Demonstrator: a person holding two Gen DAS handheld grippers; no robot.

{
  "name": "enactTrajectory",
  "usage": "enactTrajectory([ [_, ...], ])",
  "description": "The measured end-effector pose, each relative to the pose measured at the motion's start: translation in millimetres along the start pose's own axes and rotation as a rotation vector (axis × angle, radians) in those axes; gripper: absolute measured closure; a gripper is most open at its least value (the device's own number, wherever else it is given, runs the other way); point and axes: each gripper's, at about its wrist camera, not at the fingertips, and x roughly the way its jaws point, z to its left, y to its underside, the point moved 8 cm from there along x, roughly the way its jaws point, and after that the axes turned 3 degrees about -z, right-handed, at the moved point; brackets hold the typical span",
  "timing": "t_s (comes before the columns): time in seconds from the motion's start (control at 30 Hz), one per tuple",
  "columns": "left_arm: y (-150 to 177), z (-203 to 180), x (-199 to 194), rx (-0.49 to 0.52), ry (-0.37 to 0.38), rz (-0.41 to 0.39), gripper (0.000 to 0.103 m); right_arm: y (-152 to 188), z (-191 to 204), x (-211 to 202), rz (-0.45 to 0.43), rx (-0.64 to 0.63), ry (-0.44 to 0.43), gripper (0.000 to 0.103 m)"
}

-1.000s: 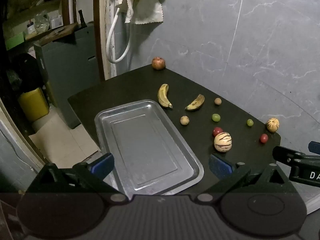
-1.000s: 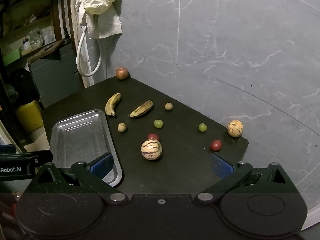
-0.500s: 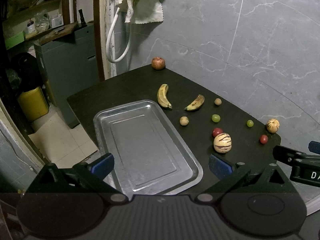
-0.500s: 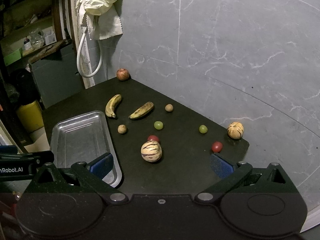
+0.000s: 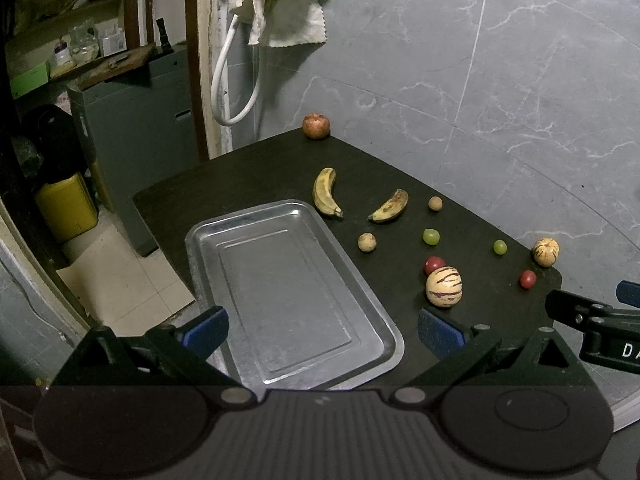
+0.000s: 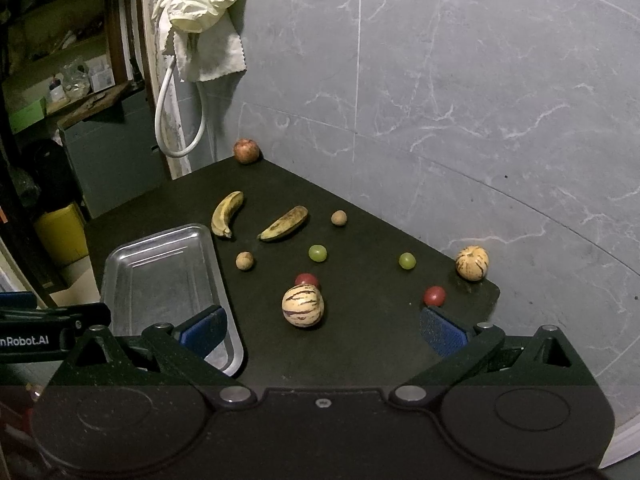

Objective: Organize fruits

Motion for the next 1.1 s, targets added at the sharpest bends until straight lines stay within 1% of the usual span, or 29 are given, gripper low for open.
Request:
enactTrajectory([
  [1.1,-2.8,-3.0,0.6,0.000,-0.005,0.001,0.000,-2.5,-2.5,-2.9,-0.024,0.001,-0.014,0.000],
])
